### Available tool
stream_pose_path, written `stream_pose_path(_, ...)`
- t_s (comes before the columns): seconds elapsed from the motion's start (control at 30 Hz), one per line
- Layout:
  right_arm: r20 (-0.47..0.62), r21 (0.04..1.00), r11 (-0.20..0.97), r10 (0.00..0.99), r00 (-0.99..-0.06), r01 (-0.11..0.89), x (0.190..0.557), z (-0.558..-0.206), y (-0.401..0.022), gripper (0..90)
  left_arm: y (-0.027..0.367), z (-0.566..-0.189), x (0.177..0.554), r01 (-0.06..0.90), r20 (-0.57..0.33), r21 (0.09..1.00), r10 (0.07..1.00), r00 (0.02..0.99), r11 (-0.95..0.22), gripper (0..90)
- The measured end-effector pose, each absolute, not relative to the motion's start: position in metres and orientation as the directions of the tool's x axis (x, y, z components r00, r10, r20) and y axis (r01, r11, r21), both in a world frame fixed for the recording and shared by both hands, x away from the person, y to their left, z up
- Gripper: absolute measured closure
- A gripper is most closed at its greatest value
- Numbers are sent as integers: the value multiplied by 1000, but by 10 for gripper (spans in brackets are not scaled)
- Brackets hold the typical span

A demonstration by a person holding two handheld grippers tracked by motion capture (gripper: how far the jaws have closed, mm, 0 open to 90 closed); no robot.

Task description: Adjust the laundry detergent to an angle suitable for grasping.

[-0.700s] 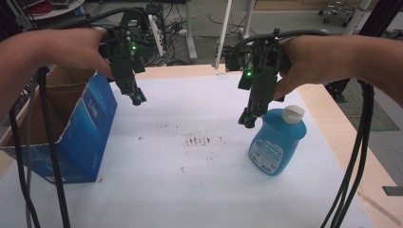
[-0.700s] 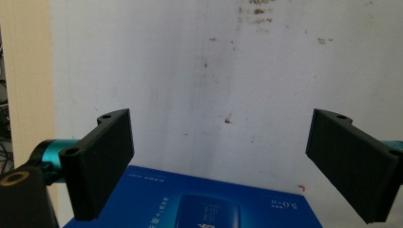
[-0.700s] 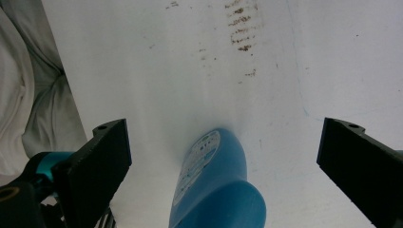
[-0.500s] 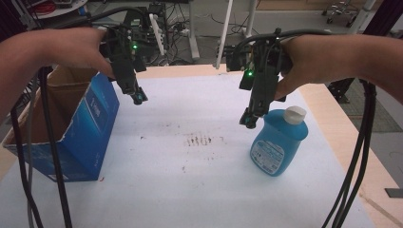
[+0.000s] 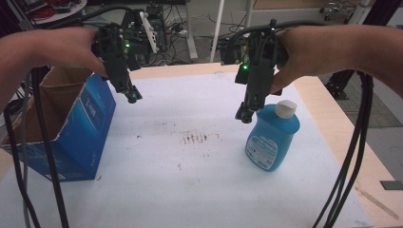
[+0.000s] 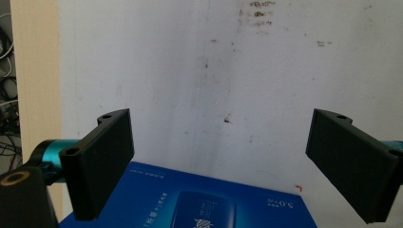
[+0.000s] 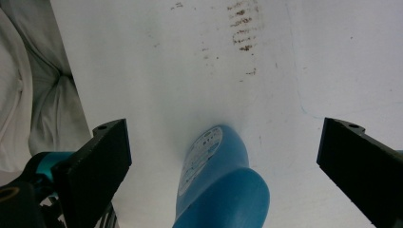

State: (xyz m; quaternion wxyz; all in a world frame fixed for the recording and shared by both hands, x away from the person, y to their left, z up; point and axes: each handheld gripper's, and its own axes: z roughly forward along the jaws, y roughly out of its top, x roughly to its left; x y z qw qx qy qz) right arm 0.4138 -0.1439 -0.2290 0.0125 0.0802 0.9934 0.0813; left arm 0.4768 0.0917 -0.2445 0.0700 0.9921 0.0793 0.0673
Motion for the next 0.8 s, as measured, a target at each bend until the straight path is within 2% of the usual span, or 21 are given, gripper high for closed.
stream_pose_path(0.8,-29,194,952,247,-968,237,391,-204,-188,31,83,-252,479,133,110,156,151,982,-979,88)
